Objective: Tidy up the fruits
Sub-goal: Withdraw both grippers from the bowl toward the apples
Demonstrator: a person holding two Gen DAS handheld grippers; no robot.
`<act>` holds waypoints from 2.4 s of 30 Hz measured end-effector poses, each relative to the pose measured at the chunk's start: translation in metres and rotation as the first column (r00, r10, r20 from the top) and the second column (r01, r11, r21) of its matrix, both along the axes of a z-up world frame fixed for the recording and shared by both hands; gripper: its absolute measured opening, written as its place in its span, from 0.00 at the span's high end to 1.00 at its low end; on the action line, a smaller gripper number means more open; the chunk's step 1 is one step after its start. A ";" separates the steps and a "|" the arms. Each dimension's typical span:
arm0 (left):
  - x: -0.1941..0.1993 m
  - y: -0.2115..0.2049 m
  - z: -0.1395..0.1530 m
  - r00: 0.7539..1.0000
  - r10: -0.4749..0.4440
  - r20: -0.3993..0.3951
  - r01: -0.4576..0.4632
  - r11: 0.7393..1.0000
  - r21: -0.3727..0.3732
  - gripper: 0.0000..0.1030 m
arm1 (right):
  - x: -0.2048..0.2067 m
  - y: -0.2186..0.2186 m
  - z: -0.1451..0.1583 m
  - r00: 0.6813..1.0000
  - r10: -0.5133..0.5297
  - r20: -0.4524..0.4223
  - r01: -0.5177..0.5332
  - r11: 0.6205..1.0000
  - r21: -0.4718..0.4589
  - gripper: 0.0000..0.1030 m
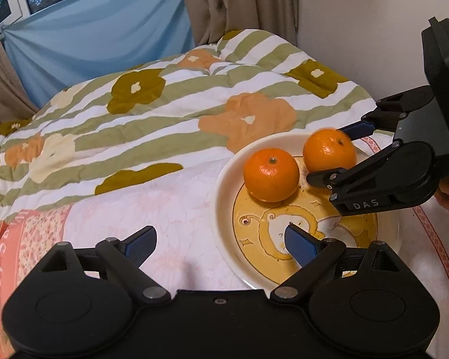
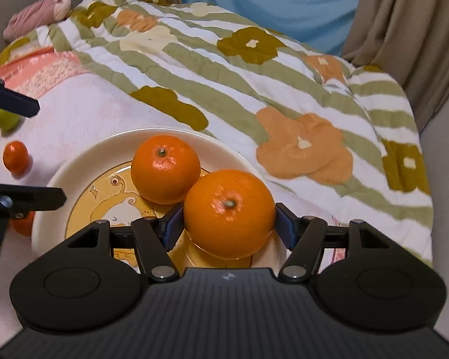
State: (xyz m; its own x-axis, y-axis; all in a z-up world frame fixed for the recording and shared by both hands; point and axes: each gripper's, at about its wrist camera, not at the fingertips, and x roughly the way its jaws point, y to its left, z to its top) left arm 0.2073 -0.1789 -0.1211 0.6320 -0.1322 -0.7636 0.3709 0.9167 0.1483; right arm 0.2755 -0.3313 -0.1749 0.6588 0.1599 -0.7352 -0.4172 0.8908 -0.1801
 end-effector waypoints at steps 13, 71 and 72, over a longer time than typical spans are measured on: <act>-0.014 0.008 0.014 1.000 0.028 0.010 -0.028 0.999 -0.021 0.08 | -0.019 0.000 0.017 0.997 -0.031 0.073 0.032 0.999 -0.014 0.00; -0.061 0.307 0.043 0.998 0.061 -0.012 -0.062 0.983 -0.175 0.00 | -0.166 0.306 0.072 0.979 -0.193 -0.070 0.204 0.946 0.252 0.00; -0.057 0.308 0.039 0.998 0.049 -0.026 -0.053 0.983 -0.176 0.00 | -0.164 0.311 0.068 0.979 -0.188 -0.078 0.202 0.946 0.252 0.00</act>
State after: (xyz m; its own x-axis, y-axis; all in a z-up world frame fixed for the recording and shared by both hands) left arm 0.1507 0.1286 -0.0819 0.6251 -0.2340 -0.7447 0.3240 0.9457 -0.0252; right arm 0.1117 -0.0201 -0.1073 0.6574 0.2203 -0.7206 -0.2333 0.9688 0.0833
